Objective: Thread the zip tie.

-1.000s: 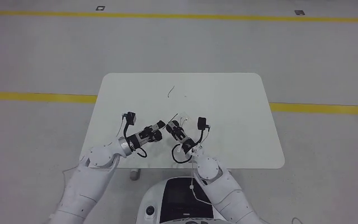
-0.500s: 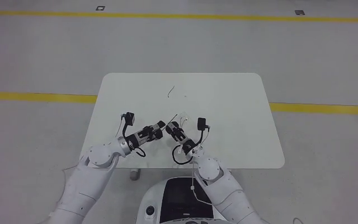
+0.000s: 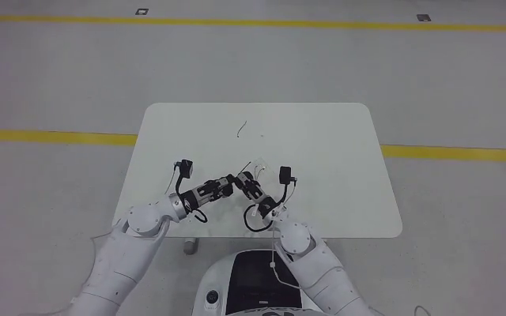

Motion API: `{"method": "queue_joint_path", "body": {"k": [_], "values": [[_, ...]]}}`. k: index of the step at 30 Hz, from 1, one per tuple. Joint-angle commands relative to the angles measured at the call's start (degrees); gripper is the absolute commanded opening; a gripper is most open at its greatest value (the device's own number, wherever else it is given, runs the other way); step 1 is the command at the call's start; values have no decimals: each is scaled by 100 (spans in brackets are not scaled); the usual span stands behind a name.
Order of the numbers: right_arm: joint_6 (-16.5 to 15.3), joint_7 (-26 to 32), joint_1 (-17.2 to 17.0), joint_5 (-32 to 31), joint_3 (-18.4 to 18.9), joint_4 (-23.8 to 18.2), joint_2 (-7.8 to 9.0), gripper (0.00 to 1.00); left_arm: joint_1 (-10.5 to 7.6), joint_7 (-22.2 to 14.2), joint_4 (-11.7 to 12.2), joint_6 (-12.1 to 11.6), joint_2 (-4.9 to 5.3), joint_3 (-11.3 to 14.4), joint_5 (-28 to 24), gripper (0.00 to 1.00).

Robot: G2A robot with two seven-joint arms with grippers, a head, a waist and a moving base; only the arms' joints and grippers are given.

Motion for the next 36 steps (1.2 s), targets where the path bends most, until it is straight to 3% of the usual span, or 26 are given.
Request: {"method": "queue_joint_path", "body": {"k": [1, 6, 16, 22, 29, 31, 36], "values": [[3, -9, 21, 21, -14, 31, 2, 0, -8, 2, 4, 5, 7, 9, 2, 24], [4, -25, 61, 66, -43, 78, 7, 0, -24, 12, 11, 16, 23, 20, -10, 16], [-19, -2, 90, 138, -99, 81, 27, 0, -65, 10, 34, 35, 51, 73, -29, 15], [-30, -7, 101, 192, -120, 89, 39, 0, -85, 31, 45, 30, 66, 103, -38, 0], [-29, -5, 120, 242, -148, 115, 51, 0, -109, 60, 116, 34, 83, 128, -59, 0], [-19, -14, 121, 275, -148, 123, 54, 100, -109, 65, 140, 22, 89, 122, -83, 0], [-63, 5, 85, 343, -67, 86, 88, 100, -86, 58, 173, -20, 116, 65, -146, 0]]}}
